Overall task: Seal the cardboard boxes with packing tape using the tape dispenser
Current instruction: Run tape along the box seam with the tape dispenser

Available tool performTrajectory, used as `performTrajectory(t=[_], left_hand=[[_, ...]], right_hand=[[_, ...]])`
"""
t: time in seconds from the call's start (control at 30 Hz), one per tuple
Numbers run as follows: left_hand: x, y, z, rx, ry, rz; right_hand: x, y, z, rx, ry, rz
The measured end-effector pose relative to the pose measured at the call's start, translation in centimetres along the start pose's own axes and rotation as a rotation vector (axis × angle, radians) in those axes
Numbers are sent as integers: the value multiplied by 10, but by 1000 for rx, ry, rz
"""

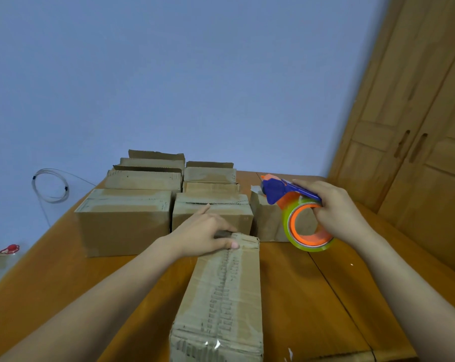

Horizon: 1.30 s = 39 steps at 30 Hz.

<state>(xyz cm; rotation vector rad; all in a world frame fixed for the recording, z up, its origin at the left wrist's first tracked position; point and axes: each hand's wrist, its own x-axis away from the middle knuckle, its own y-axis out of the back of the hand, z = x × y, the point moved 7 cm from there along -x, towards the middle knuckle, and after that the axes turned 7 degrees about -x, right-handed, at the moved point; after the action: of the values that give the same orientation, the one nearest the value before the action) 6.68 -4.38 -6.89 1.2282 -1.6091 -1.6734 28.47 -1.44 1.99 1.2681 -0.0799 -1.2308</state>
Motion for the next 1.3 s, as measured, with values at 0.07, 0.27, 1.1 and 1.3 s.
performTrajectory(t=[0.07,0.27,1.1,1.3], left_hand=[[-2,-2,0,60,11,48],[-6,-14,3,229,81,211],[8,75,13,616,216,-349],[16,96,-18,-53,25,-489]], right_hand=[[0,-2,-2,-5,-15,4],[0,-9,-3,-11,-41,17],[-5,-5,27,24,-8,12],[-2,-7,32,52,15,3]])
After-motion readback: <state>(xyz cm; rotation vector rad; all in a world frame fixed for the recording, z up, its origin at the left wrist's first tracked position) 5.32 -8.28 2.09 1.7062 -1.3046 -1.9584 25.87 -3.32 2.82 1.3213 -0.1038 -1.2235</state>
